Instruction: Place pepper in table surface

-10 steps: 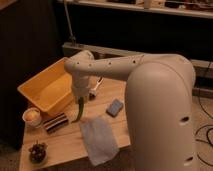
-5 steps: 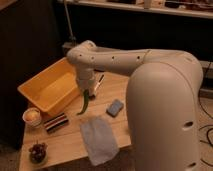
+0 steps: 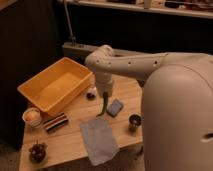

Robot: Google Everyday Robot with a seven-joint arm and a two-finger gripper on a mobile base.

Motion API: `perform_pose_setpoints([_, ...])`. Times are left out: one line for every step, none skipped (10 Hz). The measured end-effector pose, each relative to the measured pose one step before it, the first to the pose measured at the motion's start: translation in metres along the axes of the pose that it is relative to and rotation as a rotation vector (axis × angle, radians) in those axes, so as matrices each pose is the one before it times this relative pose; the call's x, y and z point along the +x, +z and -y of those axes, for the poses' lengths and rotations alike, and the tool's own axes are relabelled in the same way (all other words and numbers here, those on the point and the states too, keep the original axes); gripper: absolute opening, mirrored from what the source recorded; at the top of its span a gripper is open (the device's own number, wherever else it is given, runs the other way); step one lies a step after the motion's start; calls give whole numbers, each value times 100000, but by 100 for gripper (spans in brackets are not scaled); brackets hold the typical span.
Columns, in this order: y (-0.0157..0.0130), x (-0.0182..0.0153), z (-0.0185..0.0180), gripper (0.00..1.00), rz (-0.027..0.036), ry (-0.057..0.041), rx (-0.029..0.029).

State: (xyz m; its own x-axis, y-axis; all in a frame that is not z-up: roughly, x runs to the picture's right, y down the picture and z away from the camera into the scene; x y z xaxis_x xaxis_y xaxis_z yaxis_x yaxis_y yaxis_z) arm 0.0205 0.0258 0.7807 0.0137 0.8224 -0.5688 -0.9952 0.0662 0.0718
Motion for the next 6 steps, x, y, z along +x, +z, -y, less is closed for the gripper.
perform_pose_setpoints([267, 337, 2974, 0, -639, 4084, 3461])
perform_pose_setpoints([526, 332, 1942, 0, -1069, 2894, 2069])
perform_pose_setpoints([762, 392, 1471, 0, -1508, 2372, 1367])
perform_pose_setpoints([1284, 616, 1239, 0, -2238, 2295, 889])
perform_pose_setpoints([1806, 643, 780, 0, -2412, 2713, -274])
perform_pose_setpoints([1893, 761, 325, 0, -2515, 1990, -502])
